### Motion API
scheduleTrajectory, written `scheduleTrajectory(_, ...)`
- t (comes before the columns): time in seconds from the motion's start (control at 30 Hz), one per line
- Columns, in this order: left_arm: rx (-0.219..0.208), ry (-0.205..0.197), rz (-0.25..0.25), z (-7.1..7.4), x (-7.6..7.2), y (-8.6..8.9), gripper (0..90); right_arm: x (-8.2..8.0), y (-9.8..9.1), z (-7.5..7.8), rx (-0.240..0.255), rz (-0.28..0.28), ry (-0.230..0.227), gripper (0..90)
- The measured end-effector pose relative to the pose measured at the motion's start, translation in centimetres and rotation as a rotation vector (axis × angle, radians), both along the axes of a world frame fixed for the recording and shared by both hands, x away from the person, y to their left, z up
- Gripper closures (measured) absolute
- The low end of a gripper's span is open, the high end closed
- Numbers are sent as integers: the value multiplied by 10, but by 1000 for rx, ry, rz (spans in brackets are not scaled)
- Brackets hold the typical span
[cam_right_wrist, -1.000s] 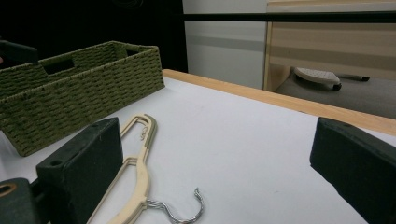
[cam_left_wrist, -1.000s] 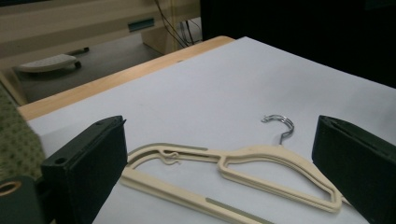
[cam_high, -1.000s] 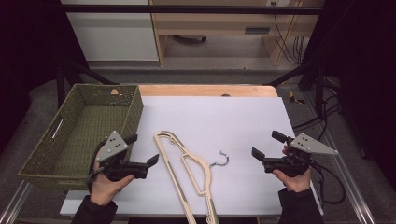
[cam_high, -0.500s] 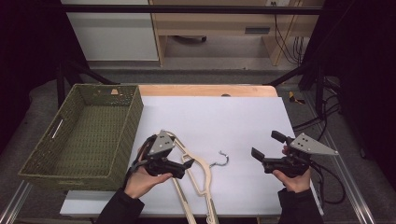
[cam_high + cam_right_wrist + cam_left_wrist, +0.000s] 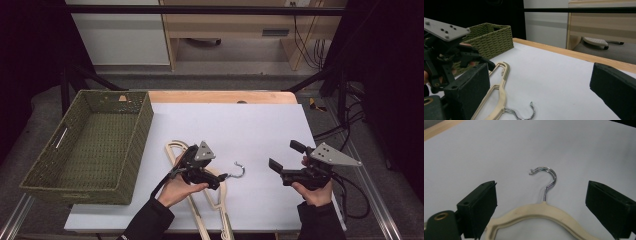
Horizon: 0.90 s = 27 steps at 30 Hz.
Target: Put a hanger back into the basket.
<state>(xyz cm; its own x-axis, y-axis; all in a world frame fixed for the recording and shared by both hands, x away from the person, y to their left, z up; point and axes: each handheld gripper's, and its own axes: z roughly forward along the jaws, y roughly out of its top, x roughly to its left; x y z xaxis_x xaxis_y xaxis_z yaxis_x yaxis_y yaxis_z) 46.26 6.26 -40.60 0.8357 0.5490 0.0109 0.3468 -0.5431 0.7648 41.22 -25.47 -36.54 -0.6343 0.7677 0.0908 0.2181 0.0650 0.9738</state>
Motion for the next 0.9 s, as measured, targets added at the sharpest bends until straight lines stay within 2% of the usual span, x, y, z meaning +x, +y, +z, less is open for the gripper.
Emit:
scheduleTrajectory(0.13, 26, 8, -16, -8, 5, -11, 159, -1, 0, 1, 4, -1, 5, 33)
scheduleTrajectory(0.23, 42, 36, -22, -17, 10, -18, 191, 0, -1, 0, 6, 2, -1, 33)
scheduleTrajectory(0.4, 112, 53, -41, -31, 19, -25, 258, 0, 0, 0, 3, 7, -2, 33)
scheduleTrajectory(0.43, 98, 65, -34, -34, 20, -28, 271, 0, 0, 0, 6, 4, 5, 33)
scheduleTrajectory(0.53, 113, 78, -38, -40, 24, -31, 331, 0, 0, 0, 7, 7, 0, 33)
scheduleTrajectory(0.73, 91, 107, -37, -49, 29, -34, 521, 0, 0, 0, 6, 10, 3, 33)
scheduleTrajectory(0.9, 97, 119, -44, -53, 31, -35, 674, 0, 1, 0, 4, 7, 5, 34)
